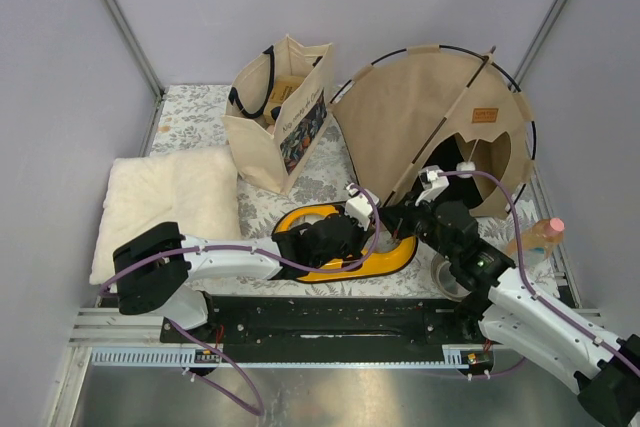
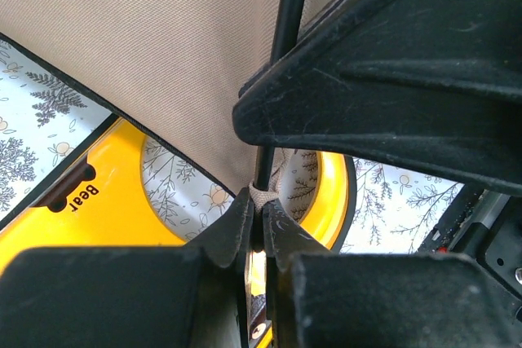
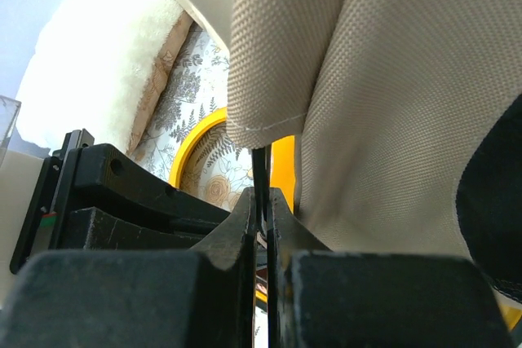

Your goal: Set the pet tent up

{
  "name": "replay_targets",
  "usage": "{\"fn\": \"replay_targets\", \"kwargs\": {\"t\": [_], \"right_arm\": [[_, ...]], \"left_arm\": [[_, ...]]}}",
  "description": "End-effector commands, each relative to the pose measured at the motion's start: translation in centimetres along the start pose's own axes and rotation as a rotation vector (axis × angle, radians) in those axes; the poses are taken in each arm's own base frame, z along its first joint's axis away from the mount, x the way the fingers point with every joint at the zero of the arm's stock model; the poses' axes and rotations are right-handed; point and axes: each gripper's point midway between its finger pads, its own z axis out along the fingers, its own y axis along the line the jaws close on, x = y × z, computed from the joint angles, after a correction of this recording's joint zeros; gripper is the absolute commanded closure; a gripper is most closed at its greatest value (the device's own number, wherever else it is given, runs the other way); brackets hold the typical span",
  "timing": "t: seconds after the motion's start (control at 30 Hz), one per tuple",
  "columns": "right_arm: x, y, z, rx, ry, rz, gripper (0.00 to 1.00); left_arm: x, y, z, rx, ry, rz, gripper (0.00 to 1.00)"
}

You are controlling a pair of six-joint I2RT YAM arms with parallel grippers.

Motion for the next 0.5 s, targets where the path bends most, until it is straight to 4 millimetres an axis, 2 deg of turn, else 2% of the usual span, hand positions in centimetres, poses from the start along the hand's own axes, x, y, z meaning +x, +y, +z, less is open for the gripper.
{"fn": "replay_targets", "kwargs": {"t": [0.0,0.07,0.17,0.27,0.33,0.47], "right_arm": [[-1.5,1.9,0.0,-0.081,-0.043,0.018,1.0],[-1.1,0.6,-0.1,-0.022,-0.042,0.002,1.0],[-1.0,-2.6,-0.5,0.139,-0.061,-0.021,1.0],[-1.8,-5.5,-1.5,0.299,-0.117,-0.031,1.0],[-2.5,-6.1,-1.9,0.335,-0.146,-0.029,1.0],[-3.6,-5.5,-2.1,0.32,-0.184,-0.014,1.0]], "left_arm": [[-3.7,-2.3,-0.1,0.065,-0.092,-0.026,1.0],[-3.8,-2.2,-0.3,0.064,-0.092,-0.023,1.0],[-3.8,-2.1,-0.4,0.059,-0.088,-0.017,1.0],[-4.0,-1.9,-0.7,0.053,-0.091,-0.013,1.0],[-3.7,-1.8,-0.7,0.05,-0.086,-0.01,1.0],[-3.4,-1.6,-0.8,0.044,-0.075,-0.008,1.0]]}}
